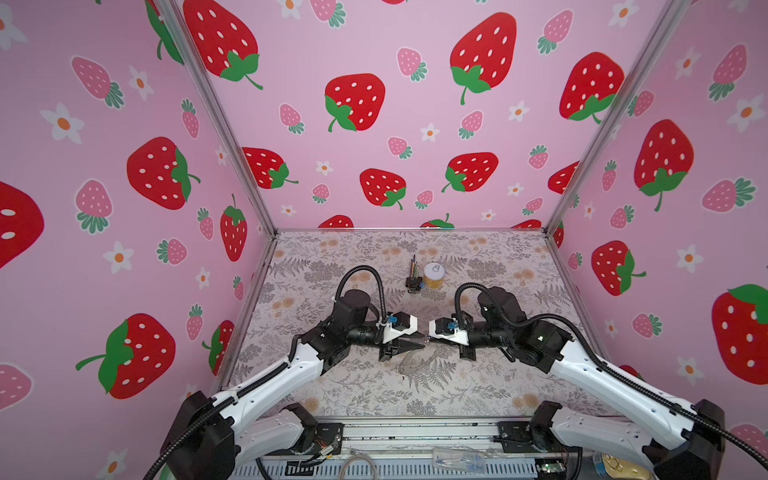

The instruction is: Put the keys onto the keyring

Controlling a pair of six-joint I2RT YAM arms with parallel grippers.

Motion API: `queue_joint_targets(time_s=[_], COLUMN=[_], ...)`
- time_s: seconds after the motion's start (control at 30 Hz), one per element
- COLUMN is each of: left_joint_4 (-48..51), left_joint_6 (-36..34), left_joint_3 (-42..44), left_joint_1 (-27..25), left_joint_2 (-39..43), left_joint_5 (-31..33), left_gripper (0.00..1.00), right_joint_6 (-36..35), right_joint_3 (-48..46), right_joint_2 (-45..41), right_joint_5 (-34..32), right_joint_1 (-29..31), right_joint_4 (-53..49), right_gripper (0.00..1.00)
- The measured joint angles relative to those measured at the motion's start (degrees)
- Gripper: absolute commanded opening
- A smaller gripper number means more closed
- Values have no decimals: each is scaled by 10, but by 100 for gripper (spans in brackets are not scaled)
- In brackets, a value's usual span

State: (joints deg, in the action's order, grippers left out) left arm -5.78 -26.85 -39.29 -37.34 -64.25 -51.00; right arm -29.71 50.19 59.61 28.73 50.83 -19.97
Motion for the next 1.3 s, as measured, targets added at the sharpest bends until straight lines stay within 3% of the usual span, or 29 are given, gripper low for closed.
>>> queue_joint_targets(time_s=[0.43,0.8,0.87,1.3], left_joint_4=[-23,-43,-46,-47], left_joint_6=[25,34,35,26], left_joint_3=[0,0,0,0], left_joint_1=[-1,-2,-2,-2], left_joint_2=[-12,-11,-11,1], left_joint_5=[-7,-7,-7,14], left_gripper=[23,7,0,0], right_joint_6=[-2,-1,-1,14], right_joint_3=[0,0,0,-2], right_joint_2=[-2,-5,-7,-25], right_joint_5=[2,-2,-3,-51], right_joint_1=[0,0,0,1], right_joint_4=[11,16,16,13], right_gripper=[0,0,0,0])
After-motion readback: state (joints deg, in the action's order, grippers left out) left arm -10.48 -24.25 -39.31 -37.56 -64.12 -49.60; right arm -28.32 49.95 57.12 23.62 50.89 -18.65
